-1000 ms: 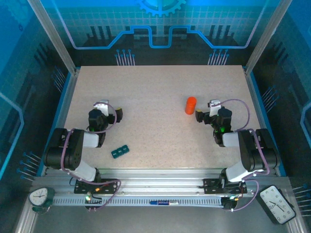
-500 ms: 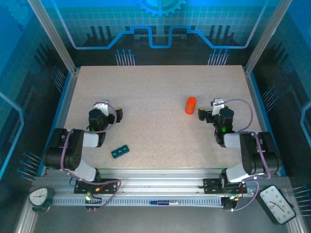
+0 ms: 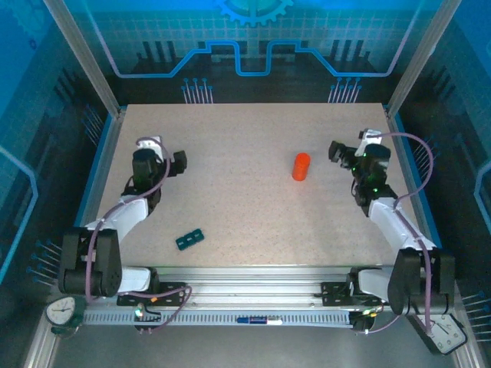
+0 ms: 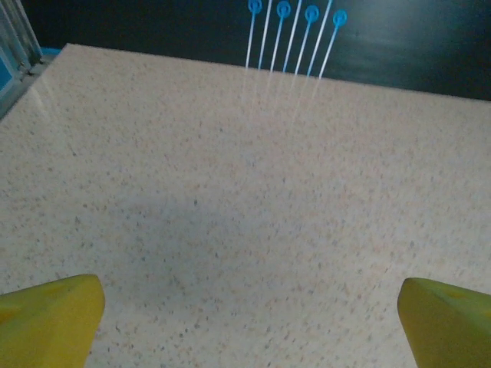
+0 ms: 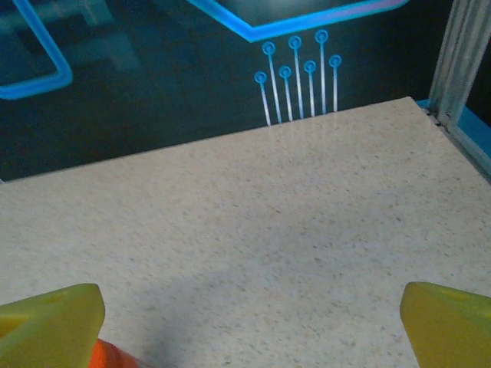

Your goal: Sort the pills into containers

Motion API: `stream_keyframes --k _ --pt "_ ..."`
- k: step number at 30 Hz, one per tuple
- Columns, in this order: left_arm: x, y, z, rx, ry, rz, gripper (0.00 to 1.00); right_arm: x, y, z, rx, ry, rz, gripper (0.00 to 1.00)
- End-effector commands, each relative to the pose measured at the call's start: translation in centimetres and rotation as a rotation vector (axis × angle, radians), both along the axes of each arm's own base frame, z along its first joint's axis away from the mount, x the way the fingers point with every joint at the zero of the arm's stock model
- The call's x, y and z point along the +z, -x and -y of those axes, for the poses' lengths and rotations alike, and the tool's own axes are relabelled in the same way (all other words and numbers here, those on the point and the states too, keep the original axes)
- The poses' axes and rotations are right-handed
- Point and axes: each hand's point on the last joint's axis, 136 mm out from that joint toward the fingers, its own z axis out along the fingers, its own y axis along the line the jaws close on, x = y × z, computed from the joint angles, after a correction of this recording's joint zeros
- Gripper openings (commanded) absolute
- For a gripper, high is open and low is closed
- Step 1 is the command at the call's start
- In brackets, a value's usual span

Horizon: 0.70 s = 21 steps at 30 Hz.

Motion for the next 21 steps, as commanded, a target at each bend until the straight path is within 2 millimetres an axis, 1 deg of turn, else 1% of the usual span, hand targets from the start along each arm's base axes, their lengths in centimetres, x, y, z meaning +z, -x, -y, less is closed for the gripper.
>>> stream_keyframes --k 1,3,5,8,11,13,17,21 --pt "0.0 2.0 -0.1 0.08 0.129 -0.157 0.99 -1.1 1.4 -2.5 0.124 -0.133 -0.119 1.0" --pt "0.4 2.9 0.3 0.098 0.18 -0.198 0.99 -0.5 1.7 -3.5 0.168 -0.177 -0.12 1.0" --pt "0.0 4.2 0.8 0.109 0.209 -0.258 0.99 -0.3 2.0 -4.6 0.209 -0.206 -0.134 1.0" --pt "-0.9 6.5 1.7 0.123 0.246 -0.335 0.99 -0.6 2.7 -6.2 0.249 -0.216 -0.175 1.0" --pt "-2.0 9.1 2.5 0.155 0.296 -0.399 0.99 -1.4 3.6 -8.4 0.305 -0.207 -0.221 1.0" --pt "-3.1 10.9 3.0 0.179 0.33 -0.449 0.99 -2.1 4.2 -9.7 0.333 -0.19 -0.258 1.0" --pt "-6.0 14.8 4.4 0.23 0.359 -0.567 0.99 -3.6 5.3 -12.2 0.379 -0.142 -0.305 0.99" --pt "-8.1 18.1 5.3 0.275 0.354 -0.625 0.99 -4.6 5.8 -13.1 0.382 -0.112 -0.333 0.99"
